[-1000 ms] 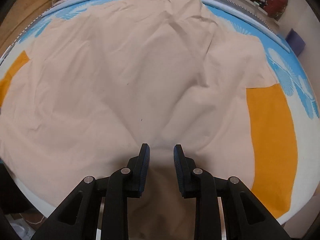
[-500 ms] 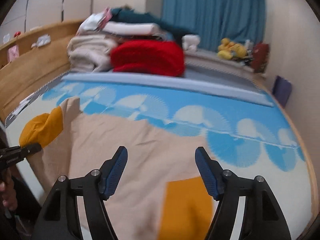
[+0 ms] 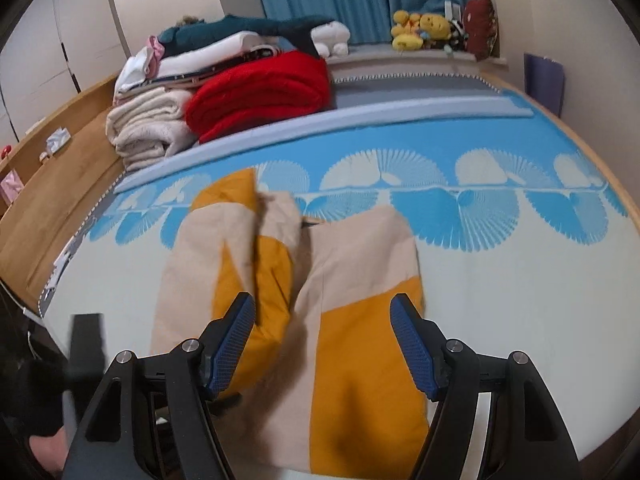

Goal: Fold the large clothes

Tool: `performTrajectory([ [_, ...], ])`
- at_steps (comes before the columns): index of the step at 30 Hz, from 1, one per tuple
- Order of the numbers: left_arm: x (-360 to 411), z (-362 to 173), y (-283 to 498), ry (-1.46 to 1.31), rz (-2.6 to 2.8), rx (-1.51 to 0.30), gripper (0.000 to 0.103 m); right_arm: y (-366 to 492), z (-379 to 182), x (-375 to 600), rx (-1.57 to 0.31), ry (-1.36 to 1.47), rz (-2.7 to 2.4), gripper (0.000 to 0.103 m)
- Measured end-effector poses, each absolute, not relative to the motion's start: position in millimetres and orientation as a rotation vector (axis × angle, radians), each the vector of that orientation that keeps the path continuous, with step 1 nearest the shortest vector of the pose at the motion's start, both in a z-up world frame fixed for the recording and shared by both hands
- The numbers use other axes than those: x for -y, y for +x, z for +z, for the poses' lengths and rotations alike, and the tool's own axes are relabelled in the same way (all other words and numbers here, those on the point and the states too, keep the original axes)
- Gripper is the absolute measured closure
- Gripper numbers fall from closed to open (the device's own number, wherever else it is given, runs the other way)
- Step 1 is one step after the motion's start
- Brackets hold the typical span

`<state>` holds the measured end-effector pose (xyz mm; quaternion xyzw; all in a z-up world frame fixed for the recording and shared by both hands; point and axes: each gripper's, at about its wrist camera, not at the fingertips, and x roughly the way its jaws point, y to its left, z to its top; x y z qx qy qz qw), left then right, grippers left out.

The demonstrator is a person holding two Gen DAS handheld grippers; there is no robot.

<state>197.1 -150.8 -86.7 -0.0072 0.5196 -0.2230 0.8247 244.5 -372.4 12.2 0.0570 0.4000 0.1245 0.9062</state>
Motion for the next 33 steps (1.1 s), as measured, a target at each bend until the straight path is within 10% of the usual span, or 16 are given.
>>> performTrajectory([
  [6,117,-40,182,-0.114,-0.563,-1.106,0.059,253,6,377,-0.853,0.206,0.282,0.032],
  [16,30,17,193,0.013,-0.332,-0.973,0.058,269,-5,355,-0.899,0.344,0.375,0.031],
  [33,-41,-43,235,-0.009,-0.072,-1.070,0.057,303,-79,295,-1.228,0.304,0.414,0.027],
])
